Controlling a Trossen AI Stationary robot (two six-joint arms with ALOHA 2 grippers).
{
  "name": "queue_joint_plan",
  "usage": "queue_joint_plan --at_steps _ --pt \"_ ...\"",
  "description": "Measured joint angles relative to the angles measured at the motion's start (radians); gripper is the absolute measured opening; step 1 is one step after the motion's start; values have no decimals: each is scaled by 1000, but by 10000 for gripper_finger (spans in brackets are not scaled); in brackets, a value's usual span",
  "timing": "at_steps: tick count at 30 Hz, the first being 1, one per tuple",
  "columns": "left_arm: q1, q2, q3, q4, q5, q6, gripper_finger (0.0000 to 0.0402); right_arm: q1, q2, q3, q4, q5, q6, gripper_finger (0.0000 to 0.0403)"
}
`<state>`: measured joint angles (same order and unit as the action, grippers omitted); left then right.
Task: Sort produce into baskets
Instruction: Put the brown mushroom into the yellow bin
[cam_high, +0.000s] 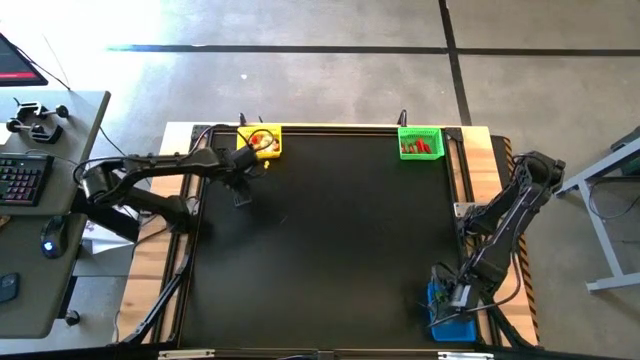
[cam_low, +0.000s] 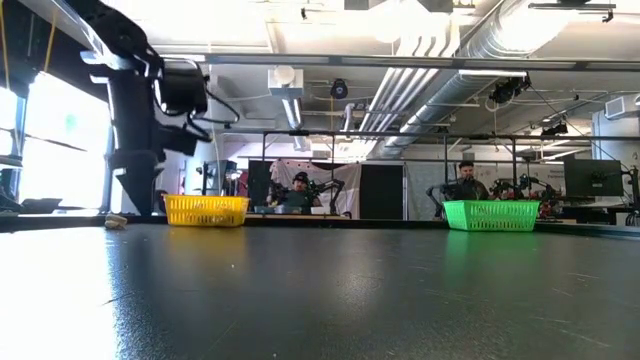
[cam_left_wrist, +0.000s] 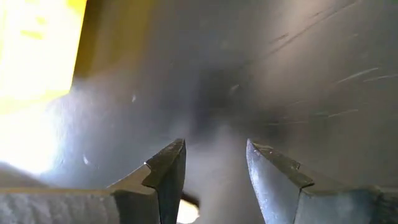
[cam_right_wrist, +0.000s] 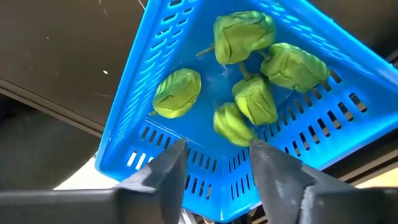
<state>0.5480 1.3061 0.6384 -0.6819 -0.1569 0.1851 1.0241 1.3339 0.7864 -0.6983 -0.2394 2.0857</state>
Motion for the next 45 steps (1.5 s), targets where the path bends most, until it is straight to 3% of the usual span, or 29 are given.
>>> queue_joint_plan --at_steps 4,9,15,26,34,45 --pt "23 57 0 4 -51 -15 156 0 0 0 4 0 0 183" --pt "29 122 24 -2 -192 -75 156 0 0 0 4 0 0 188" --pt "67 201 85 -142 -298 -106 156 0 0 0 5 2 0 188" --pt "134 279 95 -174 -276 -105 156 0 0 0 4 12 0 188" --pt "113 283 179 -420 -237 -250 156 0 0 0 2 12 0 188" --pt "136 283 172 -475 -165 -262 156 0 0 0 0 14 0 188"
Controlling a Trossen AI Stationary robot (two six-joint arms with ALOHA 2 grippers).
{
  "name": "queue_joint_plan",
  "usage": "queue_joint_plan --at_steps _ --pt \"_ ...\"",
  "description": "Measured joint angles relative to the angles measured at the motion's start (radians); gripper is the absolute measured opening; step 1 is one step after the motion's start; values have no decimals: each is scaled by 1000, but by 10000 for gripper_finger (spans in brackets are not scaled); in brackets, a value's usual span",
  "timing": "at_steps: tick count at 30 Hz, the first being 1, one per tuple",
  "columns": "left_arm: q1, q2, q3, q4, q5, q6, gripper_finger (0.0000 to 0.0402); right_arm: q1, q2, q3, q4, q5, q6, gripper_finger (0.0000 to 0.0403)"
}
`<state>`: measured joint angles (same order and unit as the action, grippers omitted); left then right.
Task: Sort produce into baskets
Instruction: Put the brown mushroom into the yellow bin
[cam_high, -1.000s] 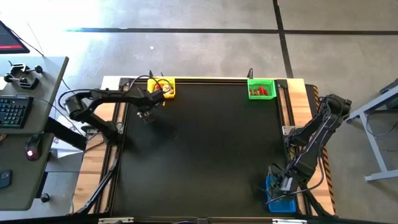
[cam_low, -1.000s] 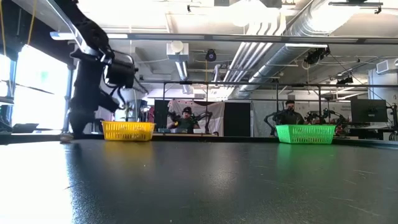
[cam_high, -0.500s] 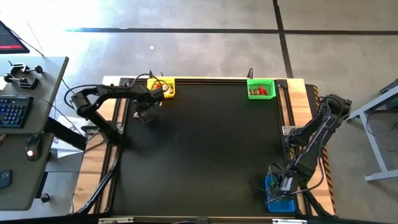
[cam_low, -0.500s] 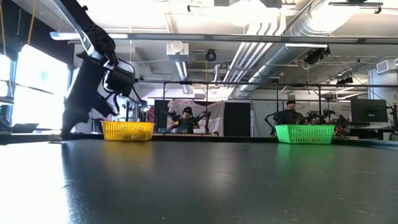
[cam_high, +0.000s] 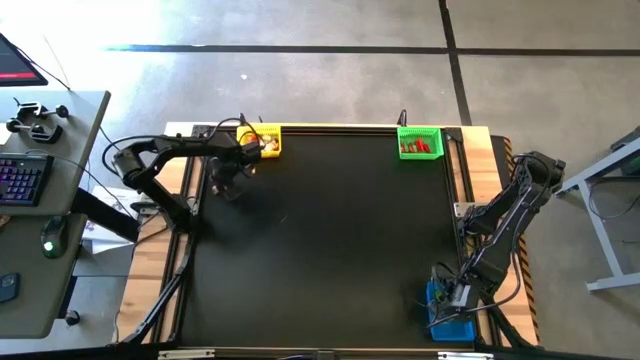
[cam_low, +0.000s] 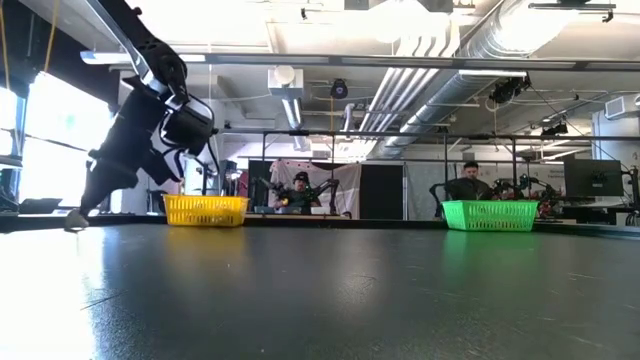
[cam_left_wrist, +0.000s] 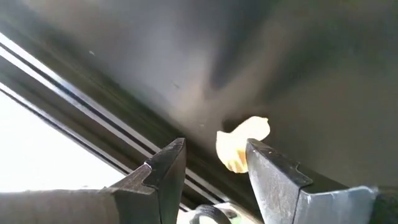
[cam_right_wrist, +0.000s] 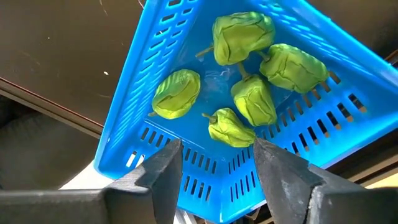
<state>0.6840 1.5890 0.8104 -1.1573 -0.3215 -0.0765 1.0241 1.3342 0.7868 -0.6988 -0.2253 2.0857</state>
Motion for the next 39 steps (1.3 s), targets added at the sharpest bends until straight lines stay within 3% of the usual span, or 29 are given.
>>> queue_joint_plan --at_steps 17,32,36,39 --pt "25 8 -51 29 48 114 156 0 0 0 -1 36 -1 188" --pt "36 42 -49 116 -5 142 156 0 0 0 0 60 -3 188" --pt "36 42 -49 122 -8 171 134 0 0 0 0 60 -4 188" --pt "28 42 -49 131 -19 194 91 0 0 0 0 59 -4 188"
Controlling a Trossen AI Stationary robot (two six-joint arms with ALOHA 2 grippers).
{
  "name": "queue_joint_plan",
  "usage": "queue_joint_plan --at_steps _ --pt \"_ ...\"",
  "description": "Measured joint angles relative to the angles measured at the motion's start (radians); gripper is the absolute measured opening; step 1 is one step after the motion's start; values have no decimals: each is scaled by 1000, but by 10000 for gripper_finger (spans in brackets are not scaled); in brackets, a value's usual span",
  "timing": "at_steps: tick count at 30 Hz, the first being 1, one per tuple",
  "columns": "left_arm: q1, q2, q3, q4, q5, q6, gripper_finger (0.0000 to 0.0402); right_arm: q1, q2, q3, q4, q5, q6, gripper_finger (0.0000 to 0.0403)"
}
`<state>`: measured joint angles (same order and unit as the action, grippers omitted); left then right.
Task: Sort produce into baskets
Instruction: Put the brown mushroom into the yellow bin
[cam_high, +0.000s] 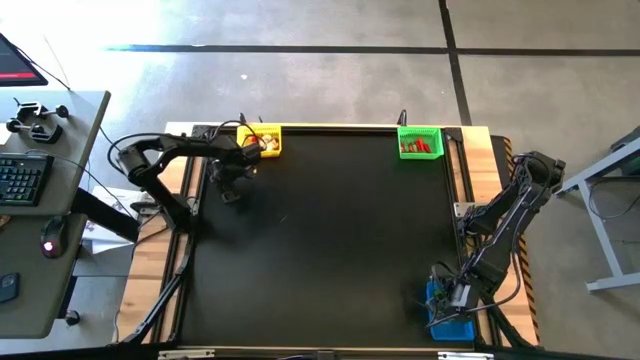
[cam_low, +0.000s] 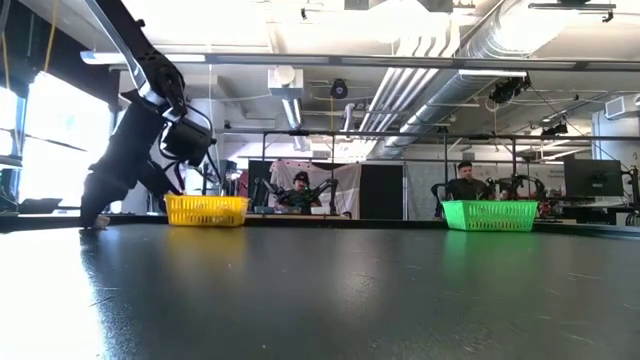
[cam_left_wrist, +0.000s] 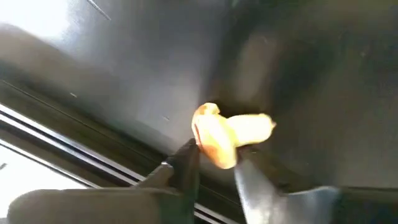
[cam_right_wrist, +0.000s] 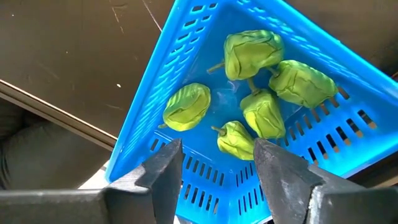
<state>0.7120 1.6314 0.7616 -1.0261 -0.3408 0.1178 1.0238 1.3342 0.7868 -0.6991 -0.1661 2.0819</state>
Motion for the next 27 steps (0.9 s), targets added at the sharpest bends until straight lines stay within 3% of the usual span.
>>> queue_joint_plan --at_steps 5,14,20,27 --pt "-7 0 1 2 -60 14 11 0 0 0 0 0 -6 188" --pt "-8 -68 80 -55 -51 15 3 0 0 0 0 0 -22 188" --pt "-3 -127 235 -8 19 18 3 0 0 0 0 -1 -40 188" --pt "37 -24 400 44 80 68 1 -3 0 0 0 -1 -44 188"
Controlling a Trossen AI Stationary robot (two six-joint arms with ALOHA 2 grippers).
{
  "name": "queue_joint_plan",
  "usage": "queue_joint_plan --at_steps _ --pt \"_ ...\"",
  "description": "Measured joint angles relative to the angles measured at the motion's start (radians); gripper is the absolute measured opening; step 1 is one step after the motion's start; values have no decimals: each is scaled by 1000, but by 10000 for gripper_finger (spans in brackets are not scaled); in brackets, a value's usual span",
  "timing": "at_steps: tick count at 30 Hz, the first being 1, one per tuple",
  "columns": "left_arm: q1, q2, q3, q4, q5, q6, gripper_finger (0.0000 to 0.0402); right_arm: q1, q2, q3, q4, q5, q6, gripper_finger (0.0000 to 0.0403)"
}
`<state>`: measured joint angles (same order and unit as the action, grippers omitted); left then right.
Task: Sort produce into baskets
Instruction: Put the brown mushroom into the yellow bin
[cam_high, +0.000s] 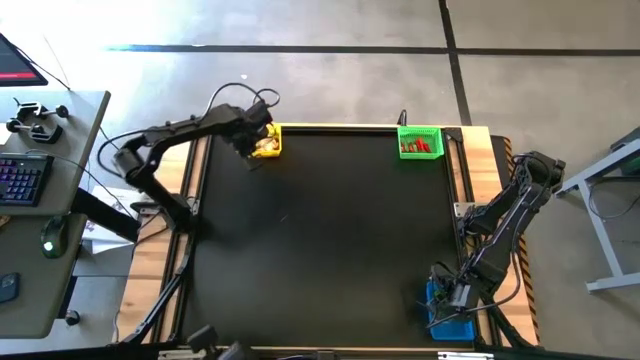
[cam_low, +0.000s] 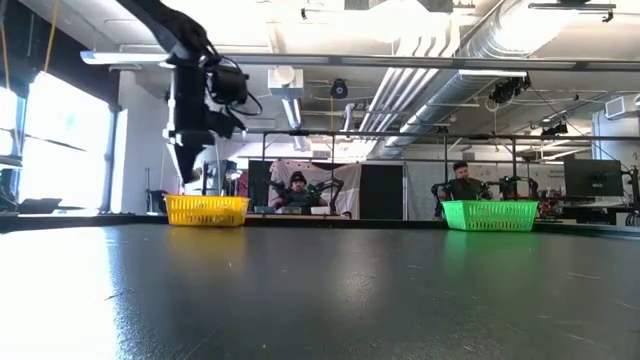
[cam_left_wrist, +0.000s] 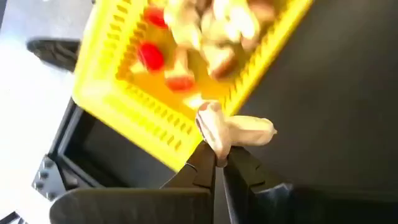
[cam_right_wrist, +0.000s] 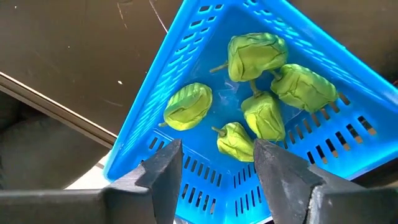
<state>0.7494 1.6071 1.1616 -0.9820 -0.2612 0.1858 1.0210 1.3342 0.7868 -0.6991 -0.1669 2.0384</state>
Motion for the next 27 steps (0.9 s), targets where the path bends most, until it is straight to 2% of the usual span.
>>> queue_joint_plan --at_steps 5,10,21,27 --pt "33 106 38 32 15 9 4 0 0 0 0 0 4 188" --pt "49 158 40 78 -3 0 28 0 0 0 0 -3 22 188" --pt "33 94 39 156 -12 45 130 0 0 42 -53 1 -38 188" --pt "41 88 39 225 -10 111 125 0 0 92 -119 3 -41 188"
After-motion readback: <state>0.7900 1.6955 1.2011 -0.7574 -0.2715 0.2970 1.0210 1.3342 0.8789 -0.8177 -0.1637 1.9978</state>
